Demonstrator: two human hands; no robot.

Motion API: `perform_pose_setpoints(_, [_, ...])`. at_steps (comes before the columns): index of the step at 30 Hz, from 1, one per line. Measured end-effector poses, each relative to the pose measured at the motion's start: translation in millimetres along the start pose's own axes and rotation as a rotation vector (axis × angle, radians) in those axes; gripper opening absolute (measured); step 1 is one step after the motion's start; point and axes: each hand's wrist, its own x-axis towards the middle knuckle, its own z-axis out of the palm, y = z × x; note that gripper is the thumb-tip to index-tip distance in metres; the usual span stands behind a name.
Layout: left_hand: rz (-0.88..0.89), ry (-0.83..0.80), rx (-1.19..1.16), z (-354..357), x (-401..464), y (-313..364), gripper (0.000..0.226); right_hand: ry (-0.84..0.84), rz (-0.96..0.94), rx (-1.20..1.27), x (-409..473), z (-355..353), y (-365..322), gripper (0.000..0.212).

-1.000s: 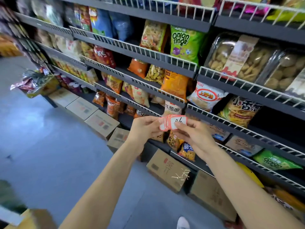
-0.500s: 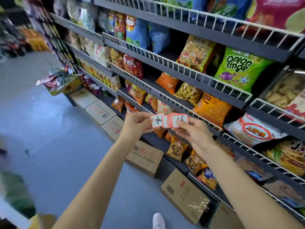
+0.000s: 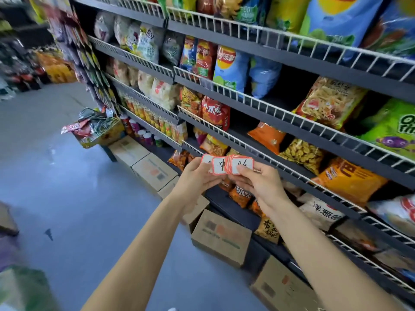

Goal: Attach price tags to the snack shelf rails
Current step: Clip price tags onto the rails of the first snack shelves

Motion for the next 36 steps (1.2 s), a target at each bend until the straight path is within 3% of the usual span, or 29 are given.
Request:
perform_pose_setpoints(7, [0.153,-0.103,0.165,-70,28,29,0.016,0.143,0.004,0.058,13,82,-4,0.010])
perform_pose_setpoints(19, [0.289,0.058,0.261,-119,60,54,0.018,0.207,-0.024,-0.007,30,123,-11,0.013])
perform_pose_setpoints(25, [0.292,-0.098,0.287,-127,65,57,0.013,0.150,-0.045,-0.023,30,136,-9,0.019])
perform_pose_setpoints(29, [0.169,-0.209,0.100,-129,64,58,0.019,0.180,-0.040,0.067,34,138,-11,0.018])
perform_pose_setpoints(36, [0.108,-0.211,0.015,-139,73,55,0.024,0.226,-0.036,0.076,43,137,-7,0.017])
